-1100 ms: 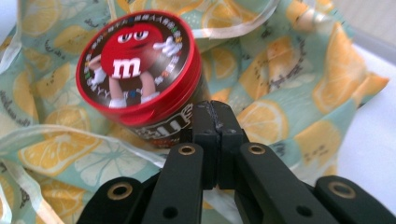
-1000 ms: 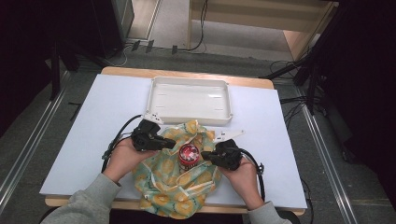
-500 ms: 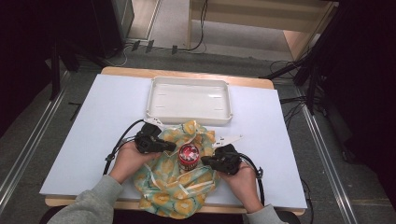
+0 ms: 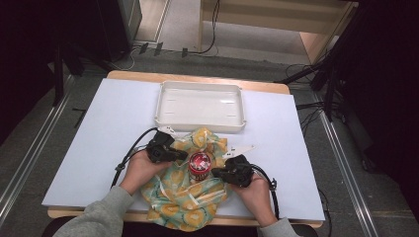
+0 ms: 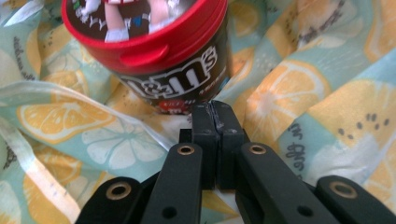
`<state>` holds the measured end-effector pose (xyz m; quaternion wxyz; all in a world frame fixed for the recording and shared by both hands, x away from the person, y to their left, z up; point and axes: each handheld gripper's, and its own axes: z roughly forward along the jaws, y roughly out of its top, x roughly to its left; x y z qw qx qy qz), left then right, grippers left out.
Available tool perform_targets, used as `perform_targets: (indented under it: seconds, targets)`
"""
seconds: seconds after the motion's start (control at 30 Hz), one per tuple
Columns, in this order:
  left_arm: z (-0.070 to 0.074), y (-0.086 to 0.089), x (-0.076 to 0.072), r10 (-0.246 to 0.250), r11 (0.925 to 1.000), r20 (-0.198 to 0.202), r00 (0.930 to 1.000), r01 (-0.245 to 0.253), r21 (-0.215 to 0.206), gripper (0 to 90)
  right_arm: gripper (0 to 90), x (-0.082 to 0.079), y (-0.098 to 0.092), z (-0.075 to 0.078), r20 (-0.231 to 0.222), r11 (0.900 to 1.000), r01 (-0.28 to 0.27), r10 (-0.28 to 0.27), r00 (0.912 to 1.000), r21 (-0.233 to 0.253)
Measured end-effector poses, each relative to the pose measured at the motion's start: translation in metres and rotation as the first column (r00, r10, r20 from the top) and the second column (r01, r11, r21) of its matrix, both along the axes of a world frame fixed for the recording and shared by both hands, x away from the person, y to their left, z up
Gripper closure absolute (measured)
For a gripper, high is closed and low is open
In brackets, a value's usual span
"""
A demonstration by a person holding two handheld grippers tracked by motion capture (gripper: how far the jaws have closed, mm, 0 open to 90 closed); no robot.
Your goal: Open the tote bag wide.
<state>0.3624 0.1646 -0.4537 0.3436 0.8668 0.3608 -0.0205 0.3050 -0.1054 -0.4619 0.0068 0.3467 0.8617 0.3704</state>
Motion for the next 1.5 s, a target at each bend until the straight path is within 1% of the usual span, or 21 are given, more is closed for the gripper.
perform_targets:
  seconds: [0.13, 0.17, 0.27, 0.3, 0.33, 0.37, 0.43, 0.5, 0.57, 0.63, 0.7, 0.83, 0.87, 0.93, 1.07, 1.13, 1.2, 1.27, 1.37, 1.4, 1.5]
  targets:
    - [-0.003, -0.001, 0.002, 0.014, 0.9999, 0.007, 0.9999, -0.014, 0.010, 86.4, 90.0, -0.004, -0.001, -0.002, -0.009, 1.000, -0.002, 0.002, 1.0000, -0.007]
    - [-0.003, -0.001, 0.003, 0.014, 0.9998, 0.008, 0.9999, -0.014, 0.015, 86.4, 90.0, -0.005, -0.002, -0.003, -0.005, 1.000, -0.010, 0.010, 0.9999, -0.007]
    - [-0.005, -0.002, 0.004, 0.022, 0.9995, 0.018, 0.9996, -0.022, 0.022, 86.4, 90.0, -0.009, -0.003, -0.005, -0.012, 1.000, -0.006, 0.006, 0.9999, -0.012]
    - [-0.005, -0.002, 0.005, 0.025, 0.9995, 0.020, 0.9995, -0.025, 0.021, 86.4, 90.0, -0.010, -0.004, -0.005, -0.021, 1.000, -0.003, 0.002, 0.9998, -0.016]
    - [-0.006, -0.002, 0.007, 0.021, 0.9994, 0.021, 0.9996, -0.021, 0.025, 86.3, 90.0, -0.010, -0.004, -0.005, -0.021, 1.000, -0.003, 0.003, 0.9998, -0.017]
    - [-0.006, -0.001, 0.008, 0.027, 0.9993, 0.026, 0.9993, -0.028, 0.023, 86.4, 90.0, -0.011, -0.004, -0.006, -0.016, 1.000, -0.006, 0.005, 0.9999, -0.020]
    - [-0.006, 0.001, 0.011, 0.037, 0.9990, 0.032, 0.9988, -0.038, 0.023, 86.3, 90.0, -0.013, -0.004, -0.007, -0.025, 1.000, -0.004, 0.004, 0.9997, -0.025]
    - [-0.006, 0.005, 0.014, 0.049, 0.9986, 0.032, 0.9983, -0.050, 0.021, 86.4, 90.0, -0.014, -0.004, -0.008, -0.023, 1.000, -0.007, 0.006, 0.9997, -0.030]
    - [-0.002, 0.008, 0.014, 0.053, 0.9986, 0.030, 0.9982, -0.053, 0.002, 86.4, 90.0, -0.014, -0.004, -0.008, -0.021, 0.999, -0.008, 0.008, 0.9997, -0.032]
    - [0.004, 0.011, 0.011, 0.040, 0.9991, 0.033, 0.9987, -0.040, -0.013, 86.3, 90.0, -0.013, -0.004, -0.008, -0.024, 1.000, -0.007, 0.006, 0.9997, -0.028]
    - [0.011, 0.014, 0.008, 0.040, 0.9988, 0.040, 0.9984, -0.039, -0.029, 86.4, 90.0, -0.013, -0.004, -0.008, -0.023, 1.000, -0.008, 0.007, 0.9997, -0.027]
    - [0.025, 0.019, -0.003, 0.027, 0.9982, 0.053, 0.9982, -0.024, -0.055, 86.4, 90.0, -0.013, -0.003, -0.008, -0.021, 1.000, -0.010, 0.009, 0.9997, -0.028]
    - [0.030, 0.021, -0.007, 0.016, 0.9979, 0.053, 0.9985, -0.013, -0.063, 86.4, 90.0, -0.013, -0.003, -0.008, -0.023, 1.000, -0.009, 0.008, 0.9997, -0.028]
    - [0.035, 0.020, -0.014, 0.006, 0.9977, 0.060, 0.9982, -0.002, -0.068, 86.4, 90.0, -0.013, -0.004, -0.008, -0.020, 1.000, -0.011, 0.010, 0.9997, -0.028]
    - [0.041, 0.018, -0.027, -0.035, 0.9968, 0.062, 0.9974, 0.040, -0.070, 86.4, 90.0, -0.012, -0.004, -0.008, -0.020, 1.000, -0.011, 0.010, 0.9998, -0.028]
    - [0.042, 0.016, -0.033, -0.046, 0.9961, 0.065, 0.9969, 0.050, -0.073, 86.3, 90.0, -0.012, -0.004, -0.008, -0.020, 1.000, -0.011, 0.010, 0.9997, -0.027]
    - [0.042, 0.014, -0.038, -0.070, 0.9949, 0.059, 0.9958, 0.074, -0.068, 86.3, 90.0, -0.012, -0.004, -0.009, -0.020, 1.000, -0.010, 0.010, 0.9998, -0.026]
    - [0.038, 0.010, -0.044, -0.091, 0.9932, 0.043, 0.9949, 0.094, -0.069, 86.3, 90.0, -0.012, -0.003, -0.008, -0.022, 1.000, -0.010, 0.009, 0.9997, -0.026]
    - [0.032, 0.005, -0.048, -0.116, 0.9922, 0.028, 0.9928, 0.117, -0.042, 86.3, 90.0, -0.011, -0.003, -0.008, -0.026, 1.000, -0.012, 0.011, 0.9996, -0.025]
    - [0.029, 0.004, -0.049, -0.121, 0.9919, 0.016, 0.9925, 0.122, -0.036, 86.3, 90.0, -0.011, -0.003, -0.008, -0.025, 1.000, -0.011, 0.010, 0.9996, -0.025]
    - [0.019, 0.003, -0.045, -0.116, 0.9932, -0.001, 0.9933, 0.116, -0.010, 86.4, 90.0, -0.011, -0.003, -0.008, -0.024, 1.000, -0.009, 0.009, 0.9997, -0.024]
